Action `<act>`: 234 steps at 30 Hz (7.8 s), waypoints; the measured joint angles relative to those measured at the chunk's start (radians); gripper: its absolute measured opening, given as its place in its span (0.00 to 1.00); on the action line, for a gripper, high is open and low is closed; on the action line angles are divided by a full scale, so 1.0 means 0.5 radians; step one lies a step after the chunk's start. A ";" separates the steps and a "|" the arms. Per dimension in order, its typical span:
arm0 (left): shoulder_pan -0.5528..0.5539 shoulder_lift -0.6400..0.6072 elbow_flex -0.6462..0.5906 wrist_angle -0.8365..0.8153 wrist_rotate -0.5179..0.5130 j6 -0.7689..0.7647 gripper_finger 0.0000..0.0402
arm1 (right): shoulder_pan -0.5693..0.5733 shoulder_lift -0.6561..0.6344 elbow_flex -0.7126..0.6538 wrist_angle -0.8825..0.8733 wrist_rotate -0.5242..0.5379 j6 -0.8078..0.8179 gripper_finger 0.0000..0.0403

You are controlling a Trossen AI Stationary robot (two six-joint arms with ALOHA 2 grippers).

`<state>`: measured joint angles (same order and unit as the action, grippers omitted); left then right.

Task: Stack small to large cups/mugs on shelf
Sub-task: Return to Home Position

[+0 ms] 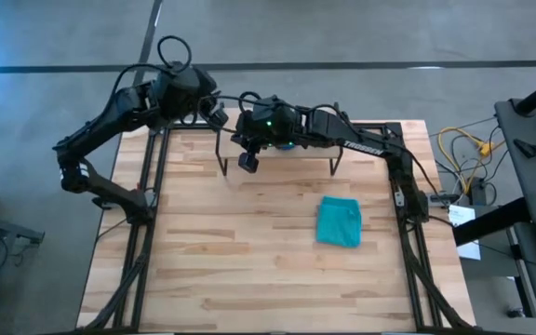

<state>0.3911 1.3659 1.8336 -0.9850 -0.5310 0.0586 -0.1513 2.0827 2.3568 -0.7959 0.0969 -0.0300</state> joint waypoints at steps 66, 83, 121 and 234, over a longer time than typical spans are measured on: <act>-0.013 -1.982 -2.070 0.916 0.190 -0.666 0.12 | 0.001 -2.747 -2.936 1.097 -0.158 0.666 0.16; -0.013 -2.662 -2.726 1.247 0.500 -0.747 0.12 | 0.002 -3.909 -3.810 1.302 -0.332 0.695 0.16; -0.017 -2.155 -3.653 2.623 0.334 -0.992 0.12 | 0.001 -4.108 -4.696 1.920 -0.072 0.848 0.16; -0.082 -2.683 -3.658 1.995 1.099 -0.306 0.12 | 0.001 -4.108 -4.694 1.922 -0.064 0.846 0.16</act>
<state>0.3500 0.0246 0.0044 0.0124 0.0187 -0.0945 -0.1509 0.0288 0.0097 0.1650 0.0647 0.3927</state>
